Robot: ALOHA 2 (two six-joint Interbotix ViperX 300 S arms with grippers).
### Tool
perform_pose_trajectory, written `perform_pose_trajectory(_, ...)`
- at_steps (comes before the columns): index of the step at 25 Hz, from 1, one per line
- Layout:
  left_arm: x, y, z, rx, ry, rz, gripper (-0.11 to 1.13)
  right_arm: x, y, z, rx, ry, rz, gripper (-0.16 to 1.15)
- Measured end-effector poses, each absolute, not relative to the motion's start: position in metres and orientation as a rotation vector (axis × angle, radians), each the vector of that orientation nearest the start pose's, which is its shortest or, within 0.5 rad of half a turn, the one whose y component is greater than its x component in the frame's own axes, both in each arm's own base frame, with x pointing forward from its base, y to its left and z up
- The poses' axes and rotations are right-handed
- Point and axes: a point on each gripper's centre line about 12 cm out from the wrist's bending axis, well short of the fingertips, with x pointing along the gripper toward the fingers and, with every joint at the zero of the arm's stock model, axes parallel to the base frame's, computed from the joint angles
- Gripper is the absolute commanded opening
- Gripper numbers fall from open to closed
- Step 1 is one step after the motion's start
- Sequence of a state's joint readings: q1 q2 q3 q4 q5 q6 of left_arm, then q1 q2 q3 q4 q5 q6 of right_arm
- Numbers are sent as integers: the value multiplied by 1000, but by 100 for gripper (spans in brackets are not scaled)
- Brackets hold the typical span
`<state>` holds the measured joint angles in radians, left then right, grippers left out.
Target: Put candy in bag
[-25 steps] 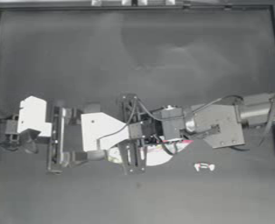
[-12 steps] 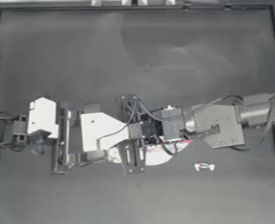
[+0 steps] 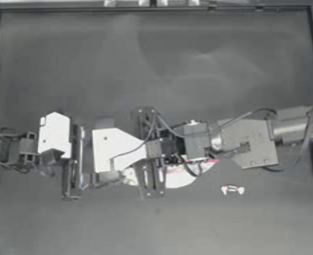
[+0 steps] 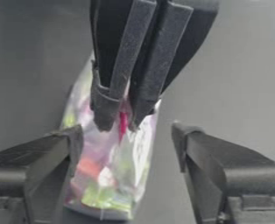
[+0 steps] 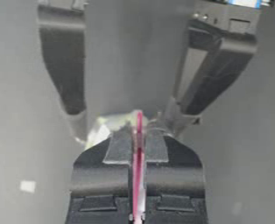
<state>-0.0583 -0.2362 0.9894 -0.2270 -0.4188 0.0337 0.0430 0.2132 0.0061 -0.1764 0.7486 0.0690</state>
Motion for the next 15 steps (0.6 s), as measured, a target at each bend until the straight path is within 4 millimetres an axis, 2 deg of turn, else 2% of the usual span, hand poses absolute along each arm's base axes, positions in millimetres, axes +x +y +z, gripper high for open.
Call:
perform_pose_trajectory(5, 317, -8, 188, -145, 339, 63, 82, 482, 7, 246, -133, 961, -41, 10)
perform_pose_trajectory(15, 317, -7, 188, -144, 337, 65, 81, 481, 7, 243, -133, 967, -41, 9)
